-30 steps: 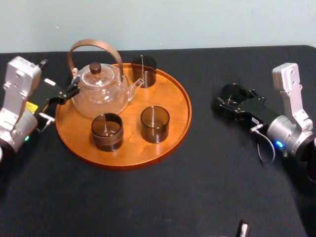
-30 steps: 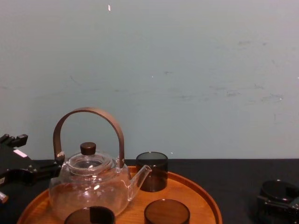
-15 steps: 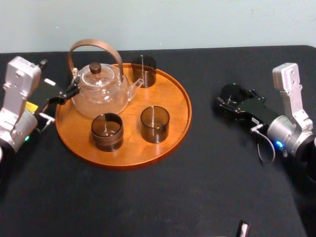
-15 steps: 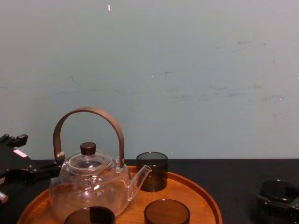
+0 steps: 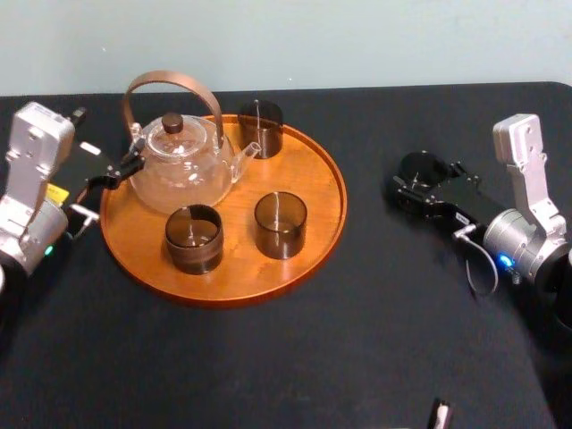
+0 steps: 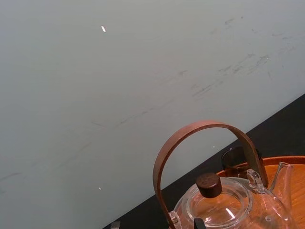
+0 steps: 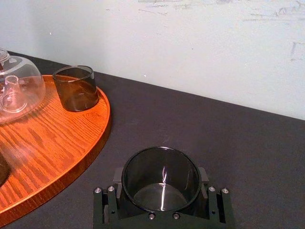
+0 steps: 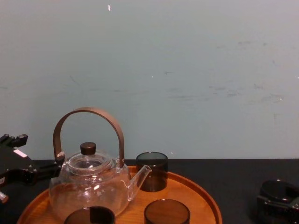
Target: Pick up the glass from the table and place it on the tray.
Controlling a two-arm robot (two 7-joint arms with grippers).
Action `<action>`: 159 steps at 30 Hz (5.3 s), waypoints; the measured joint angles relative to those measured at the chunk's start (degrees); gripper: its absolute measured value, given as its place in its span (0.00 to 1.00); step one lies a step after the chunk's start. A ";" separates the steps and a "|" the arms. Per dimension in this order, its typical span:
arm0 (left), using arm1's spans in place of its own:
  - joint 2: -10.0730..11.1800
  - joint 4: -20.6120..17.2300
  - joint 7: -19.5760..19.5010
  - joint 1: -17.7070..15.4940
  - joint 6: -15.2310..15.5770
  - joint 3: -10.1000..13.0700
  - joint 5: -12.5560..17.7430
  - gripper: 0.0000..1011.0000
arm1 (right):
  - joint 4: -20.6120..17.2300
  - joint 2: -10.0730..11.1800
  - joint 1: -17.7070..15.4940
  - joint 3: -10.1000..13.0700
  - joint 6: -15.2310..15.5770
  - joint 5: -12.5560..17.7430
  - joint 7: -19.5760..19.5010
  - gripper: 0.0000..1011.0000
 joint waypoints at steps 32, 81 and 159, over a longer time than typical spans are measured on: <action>0.00 0.00 0.00 0.00 0.00 0.00 0.00 0.99 | 0.09 0.08 0.15 -0.01 0.03 0.65 1.07 0.89; 0.00 0.00 0.00 0.00 0.00 0.00 0.00 0.99 | -2.50 -0.08 7.09 -8.24 3.16 2.91 5.05 0.89; 0.00 0.00 0.00 0.00 0.00 0.00 0.00 0.99 | 19.52 -8.47 19.43 -14.09 -3.99 0.07 11.33 0.91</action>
